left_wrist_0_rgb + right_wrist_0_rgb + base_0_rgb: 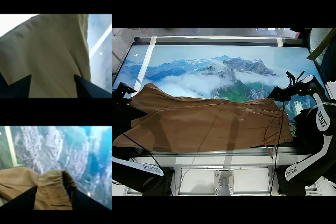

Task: Fold the clothes and pants, and hang the long-sleeved shirts on hangers.

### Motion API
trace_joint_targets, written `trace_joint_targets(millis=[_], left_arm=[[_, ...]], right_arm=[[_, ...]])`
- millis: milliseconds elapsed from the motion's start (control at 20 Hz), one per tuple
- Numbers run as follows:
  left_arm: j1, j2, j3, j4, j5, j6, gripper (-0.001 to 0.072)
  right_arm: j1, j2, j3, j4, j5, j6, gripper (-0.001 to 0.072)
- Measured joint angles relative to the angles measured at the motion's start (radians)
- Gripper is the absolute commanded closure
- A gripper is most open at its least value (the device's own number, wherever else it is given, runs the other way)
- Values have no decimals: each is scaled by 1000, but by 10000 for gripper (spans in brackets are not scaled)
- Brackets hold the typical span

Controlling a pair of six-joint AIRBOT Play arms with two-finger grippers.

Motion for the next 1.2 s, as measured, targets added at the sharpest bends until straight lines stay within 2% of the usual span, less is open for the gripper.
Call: trace_joint_targets(millis=[50, 150, 200, 450, 650, 850, 1050, 1100, 1150, 1200], left_arm=[[-2, 0, 0, -2, 0, 0, 103], [-4, 0, 0, -2, -2, -1, 103], [-5, 0, 0, -4, -3, -1, 103], [-5, 0, 0, -21, -8, -4, 104], [-5, 0, 0, -169, -2, 43, 105], [-8, 1, 0, -338, 28, 131, 131], [-29, 1, 0, -406, 77, 206, 131], [-37, 1, 0, -414, 92, 222, 126], [-45, 1, 0, -419, 110, 236, 124], [-53, 1, 0, -425, 127, 253, 123]], right_arm=[[10, -6, 6, 0, 21, -10, 290], [23, -14, 14, -2, 79, -25, 618], [27, -17, 17, -2, 105, -33, 688], [35, -18, 88, -8, 164, -49, 688], [35, -14, 266, -27, 131, -8, 688], [36, -13, 416, -114, -8, 120, 688], [36, -48, 461, -165, -133, 292, 686], [35, -62, 466, -174, -142, 328, 598], [35, -76, 469, -181, -152, 365, 343], [34, -85, 473, -186, -162, 393, 286]])
